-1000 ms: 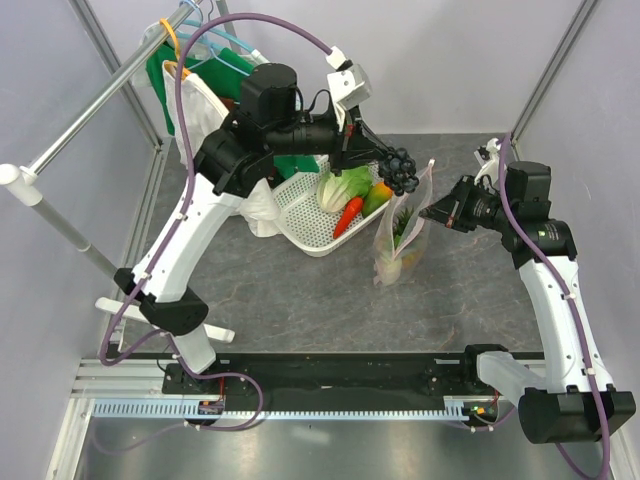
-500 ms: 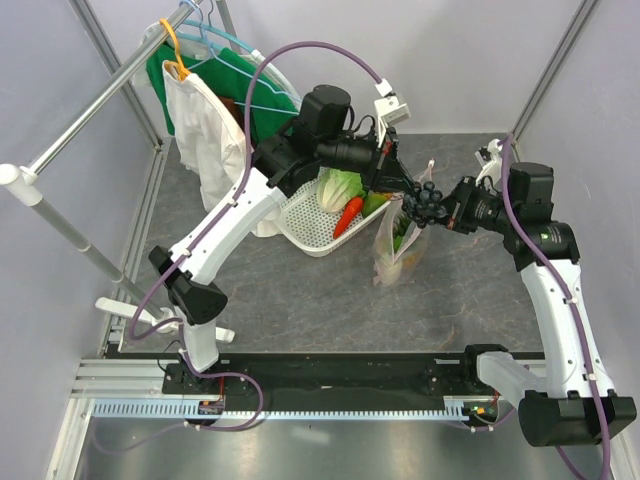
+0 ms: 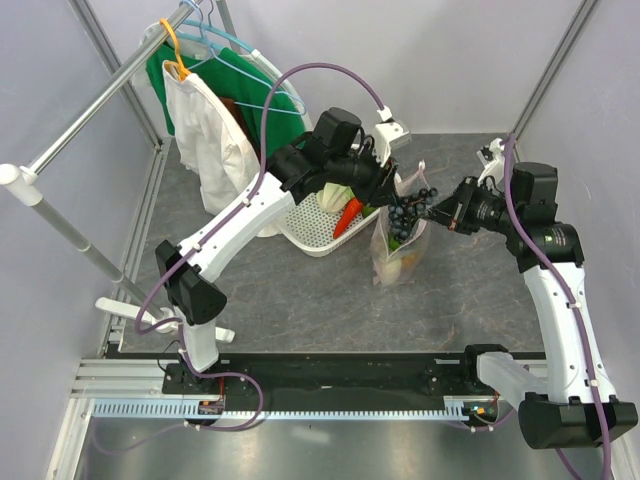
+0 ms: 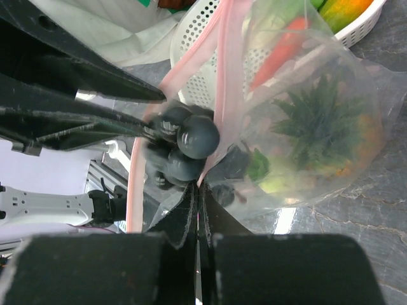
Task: Place the food in the zip-top bag and seal the zipper
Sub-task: Place the fake fruit in the zipper food storage bag.
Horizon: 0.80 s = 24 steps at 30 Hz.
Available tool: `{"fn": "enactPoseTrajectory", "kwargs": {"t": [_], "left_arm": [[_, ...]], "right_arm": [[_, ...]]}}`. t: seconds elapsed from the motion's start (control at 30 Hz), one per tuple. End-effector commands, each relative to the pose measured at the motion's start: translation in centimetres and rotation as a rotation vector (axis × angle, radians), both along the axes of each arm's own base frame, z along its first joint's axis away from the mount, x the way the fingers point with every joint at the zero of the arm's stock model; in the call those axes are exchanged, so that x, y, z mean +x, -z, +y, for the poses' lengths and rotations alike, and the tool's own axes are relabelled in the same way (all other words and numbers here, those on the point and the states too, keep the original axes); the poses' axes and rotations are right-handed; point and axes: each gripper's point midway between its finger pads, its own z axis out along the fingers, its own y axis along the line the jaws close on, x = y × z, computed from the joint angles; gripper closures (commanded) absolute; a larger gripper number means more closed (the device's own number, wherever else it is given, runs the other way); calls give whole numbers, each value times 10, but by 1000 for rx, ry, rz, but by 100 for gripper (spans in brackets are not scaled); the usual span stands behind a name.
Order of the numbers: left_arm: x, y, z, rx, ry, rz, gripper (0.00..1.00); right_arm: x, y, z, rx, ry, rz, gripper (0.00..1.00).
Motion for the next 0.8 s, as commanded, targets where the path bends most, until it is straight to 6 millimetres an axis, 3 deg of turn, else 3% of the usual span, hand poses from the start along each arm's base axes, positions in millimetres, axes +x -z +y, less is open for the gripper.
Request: {"fn": "enactPoseTrajectory", "kwargs": {"t": [0.0, 0.07, 0.17, 0.3, 0.4, 0.53, 0.63, 0.77], "left_arm": [[-5, -30, 10, -25, 4, -103, 42], [-4, -38, 14, -29, -14, -129, 30], [5, -55, 25, -61, -42, -150, 21], [45, -60, 48, -53, -107, -190, 18], [66, -47, 52, 22, -117, -292, 21], [106, -11, 60, 151, -189, -359, 27], [120, 17, 64, 222, -211, -341, 32], [126, 76, 62, 307, -232, -228, 33]], "right_arm": [[3, -26, -3, -16, 10, -93, 100], [4, -28, -4, -22, 21, -97, 100], [8, -30, -8, -34, 45, -104, 100], [12, -32, -12, -52, 75, -114, 100], [13, -32, -19, -78, 113, -123, 100], [16, -27, -42, -162, 238, -130, 100], [18, -23, -58, -215, 321, -120, 100], [21, -24, -69, -244, 379, -124, 100]]}}
